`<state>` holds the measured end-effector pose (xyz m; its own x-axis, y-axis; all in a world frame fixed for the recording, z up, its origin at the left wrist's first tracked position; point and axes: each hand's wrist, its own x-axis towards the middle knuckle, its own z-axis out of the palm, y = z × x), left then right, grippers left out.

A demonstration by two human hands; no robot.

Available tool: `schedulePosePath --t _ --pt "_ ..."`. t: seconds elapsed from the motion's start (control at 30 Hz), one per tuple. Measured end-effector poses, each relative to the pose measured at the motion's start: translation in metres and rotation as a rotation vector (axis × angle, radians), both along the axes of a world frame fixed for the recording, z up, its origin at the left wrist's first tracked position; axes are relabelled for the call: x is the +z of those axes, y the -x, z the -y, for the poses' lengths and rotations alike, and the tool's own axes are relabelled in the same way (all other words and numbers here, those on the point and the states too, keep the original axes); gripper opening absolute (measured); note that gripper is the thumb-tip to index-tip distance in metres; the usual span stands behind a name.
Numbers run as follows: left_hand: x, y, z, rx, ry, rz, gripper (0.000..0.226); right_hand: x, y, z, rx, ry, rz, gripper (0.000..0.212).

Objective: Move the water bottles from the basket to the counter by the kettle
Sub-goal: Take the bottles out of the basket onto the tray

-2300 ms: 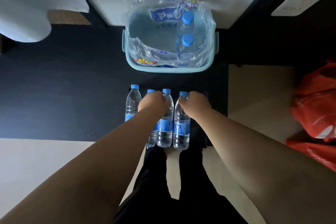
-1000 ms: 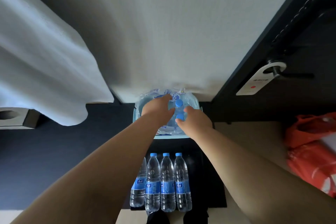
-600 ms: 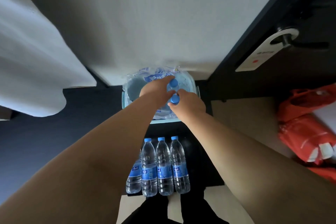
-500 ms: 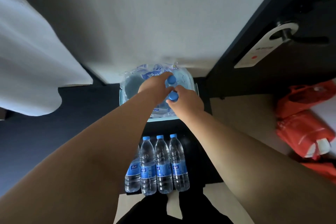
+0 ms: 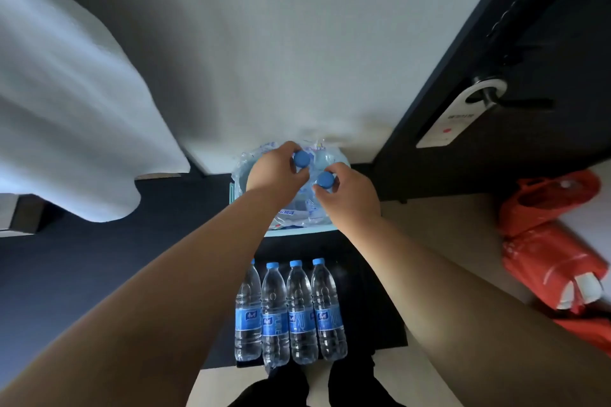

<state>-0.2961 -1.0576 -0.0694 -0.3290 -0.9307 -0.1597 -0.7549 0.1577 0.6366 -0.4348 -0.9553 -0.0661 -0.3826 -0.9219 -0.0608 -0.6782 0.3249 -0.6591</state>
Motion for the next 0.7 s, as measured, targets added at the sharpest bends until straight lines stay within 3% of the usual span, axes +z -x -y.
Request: schedulePosePath --t 0.3,0.43,0.7 --pt "0.087 -0.039 -0.041 0.105 0.186 -0.259 0.019 0.091 -0.017 -0.022 0.018 0.366 -0.010 0.023" --pt "0.096 -0.059 -0.073 0.073 0.220 -0.233 0.020 0.099 -0.014 -0.042 0.082 0.328 -0.004 0.018" --pt "0.059 -0.070 -0.128 0.100 0.000 -0.101 0.023 0.068 -0.021 -0.097 0.200 0.113 -0.011 0.032"
